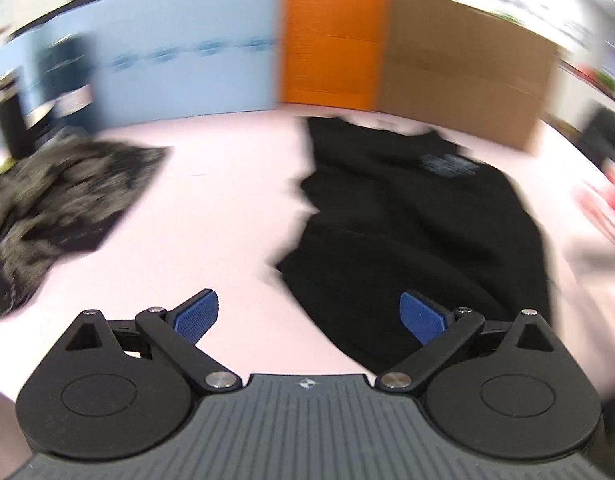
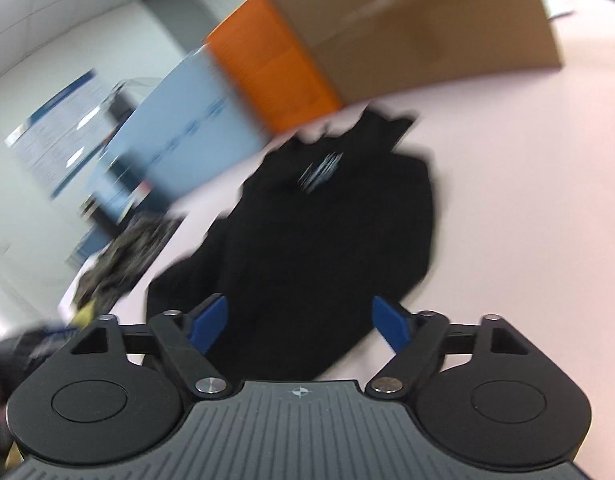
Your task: Fold clothes
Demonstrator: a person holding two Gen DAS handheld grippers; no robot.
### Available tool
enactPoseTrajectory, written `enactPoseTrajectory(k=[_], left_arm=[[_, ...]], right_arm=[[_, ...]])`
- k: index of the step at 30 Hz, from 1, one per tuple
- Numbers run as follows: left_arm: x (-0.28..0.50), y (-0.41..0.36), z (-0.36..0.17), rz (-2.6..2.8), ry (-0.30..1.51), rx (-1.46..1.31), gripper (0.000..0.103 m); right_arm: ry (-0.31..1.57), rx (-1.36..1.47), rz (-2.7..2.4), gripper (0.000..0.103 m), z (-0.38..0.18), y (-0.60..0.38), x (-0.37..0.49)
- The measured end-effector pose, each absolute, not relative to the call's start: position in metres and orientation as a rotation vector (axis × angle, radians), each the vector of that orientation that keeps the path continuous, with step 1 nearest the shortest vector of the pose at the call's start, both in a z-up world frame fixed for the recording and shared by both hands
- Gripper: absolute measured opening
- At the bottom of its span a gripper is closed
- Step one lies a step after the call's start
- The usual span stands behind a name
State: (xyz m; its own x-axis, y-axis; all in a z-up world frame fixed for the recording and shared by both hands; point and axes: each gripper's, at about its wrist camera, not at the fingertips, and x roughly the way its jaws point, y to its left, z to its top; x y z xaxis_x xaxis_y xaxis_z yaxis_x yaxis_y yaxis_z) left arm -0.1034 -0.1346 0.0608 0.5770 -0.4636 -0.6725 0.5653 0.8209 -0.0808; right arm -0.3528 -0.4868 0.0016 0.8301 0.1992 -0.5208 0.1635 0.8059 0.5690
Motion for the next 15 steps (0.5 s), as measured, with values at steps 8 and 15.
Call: enactPoseTrajectory(k=[8, 15], left_arm=[[-0.043, -0.199, 0.020, -0.564, 0.810, 0.240, 0.063], [-0.077, -0.207, 0.023, -0.549, 0.774, 0.306, 0.004]], right_arm=[[0.586, 0.705, 0.090, 0.090, -0.024, -0.434, -0.392], [0.583, 0.601, 0.134, 0.095, -0.011, -0.423, -0.393]])
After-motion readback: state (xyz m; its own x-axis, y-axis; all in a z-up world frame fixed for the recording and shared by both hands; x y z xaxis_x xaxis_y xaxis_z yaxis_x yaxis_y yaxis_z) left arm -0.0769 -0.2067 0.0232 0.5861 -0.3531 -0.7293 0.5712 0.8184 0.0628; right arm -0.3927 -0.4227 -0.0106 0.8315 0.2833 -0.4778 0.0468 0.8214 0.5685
